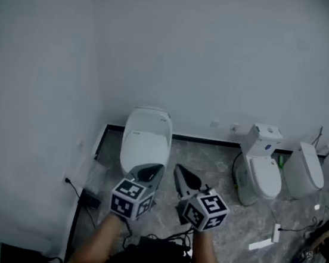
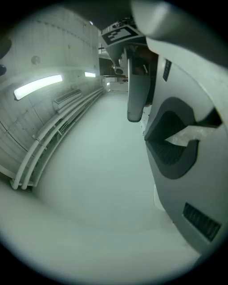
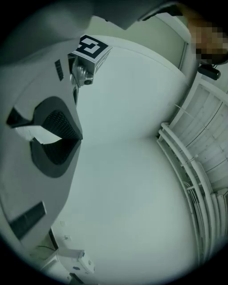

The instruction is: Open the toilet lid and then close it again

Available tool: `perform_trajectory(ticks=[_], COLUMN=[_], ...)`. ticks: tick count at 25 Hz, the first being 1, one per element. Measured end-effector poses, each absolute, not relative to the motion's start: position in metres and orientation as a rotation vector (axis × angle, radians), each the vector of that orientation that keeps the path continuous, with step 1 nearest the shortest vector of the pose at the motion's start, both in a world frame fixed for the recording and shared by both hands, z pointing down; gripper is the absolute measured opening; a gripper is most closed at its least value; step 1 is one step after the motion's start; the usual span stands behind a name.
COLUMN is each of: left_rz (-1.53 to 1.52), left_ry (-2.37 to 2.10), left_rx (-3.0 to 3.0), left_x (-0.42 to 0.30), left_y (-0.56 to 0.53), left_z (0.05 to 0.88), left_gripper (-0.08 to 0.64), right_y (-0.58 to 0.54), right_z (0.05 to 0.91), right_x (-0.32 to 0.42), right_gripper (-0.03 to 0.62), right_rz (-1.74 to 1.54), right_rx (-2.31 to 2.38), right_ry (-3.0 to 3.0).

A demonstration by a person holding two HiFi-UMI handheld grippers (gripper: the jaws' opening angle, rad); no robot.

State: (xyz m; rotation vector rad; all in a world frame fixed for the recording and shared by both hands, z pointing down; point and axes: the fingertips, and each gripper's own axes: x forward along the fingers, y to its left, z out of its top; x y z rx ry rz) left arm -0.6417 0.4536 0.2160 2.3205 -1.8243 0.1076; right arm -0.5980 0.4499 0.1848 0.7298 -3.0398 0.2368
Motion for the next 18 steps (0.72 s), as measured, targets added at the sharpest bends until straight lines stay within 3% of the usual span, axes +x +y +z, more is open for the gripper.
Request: perform_trajectory(ticks=[18], left_rz=[0.146], left_ry=[-1.722], left_rx=[2.394], left_x=[-0.601], left_y=[0.434], left_z=[0.226], left_gripper=[0.008], right_y=[0.432], right_z=[0.195], right_x=[-0.557], right_gripper=[0.009], right_rz=[0.266], right_rx=[0.870], right_ry=[-3.005])
